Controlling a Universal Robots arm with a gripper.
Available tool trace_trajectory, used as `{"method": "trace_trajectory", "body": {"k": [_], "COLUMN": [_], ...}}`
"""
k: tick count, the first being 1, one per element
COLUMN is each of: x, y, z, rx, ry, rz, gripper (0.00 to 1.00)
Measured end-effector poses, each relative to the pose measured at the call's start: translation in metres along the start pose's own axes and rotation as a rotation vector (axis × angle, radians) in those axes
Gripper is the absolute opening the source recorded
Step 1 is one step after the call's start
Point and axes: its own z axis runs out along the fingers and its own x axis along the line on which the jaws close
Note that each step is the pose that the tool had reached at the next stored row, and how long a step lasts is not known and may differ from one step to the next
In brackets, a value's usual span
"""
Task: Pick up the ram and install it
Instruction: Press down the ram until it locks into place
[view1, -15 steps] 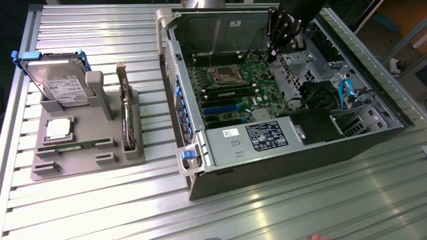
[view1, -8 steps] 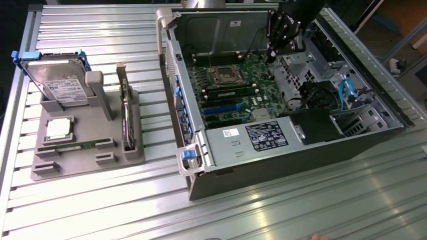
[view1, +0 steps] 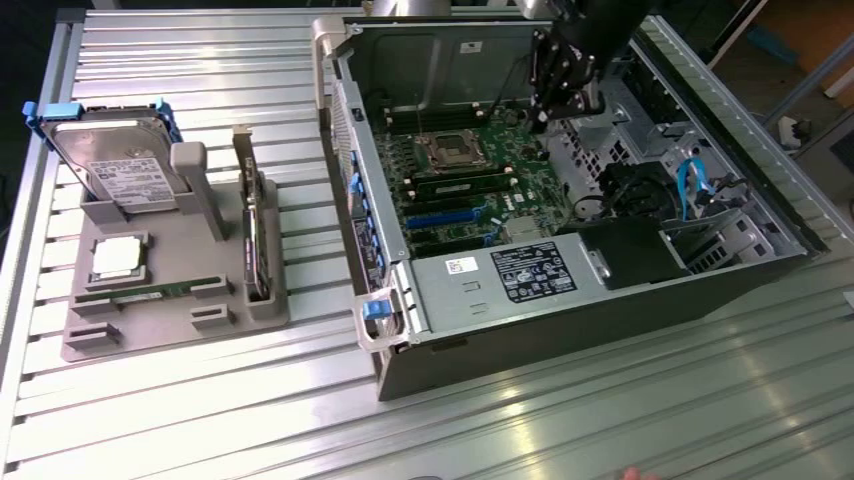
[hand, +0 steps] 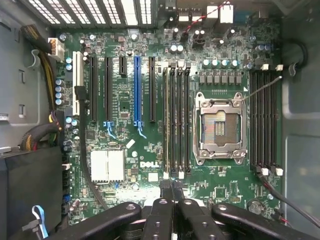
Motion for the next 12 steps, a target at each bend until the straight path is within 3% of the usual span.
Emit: {"method": "trace_trajectory", "body": {"k": [8,12], "x": [0.0,0.0], "y": [-0.0001,0.0018], "z": [0.0141,0.0169], "rx": [0.0165,0.0202], "ry": [-0.0001,0.0002], "rz": [-0.004,-0.004], "gripper": [0.11,0.11]}}
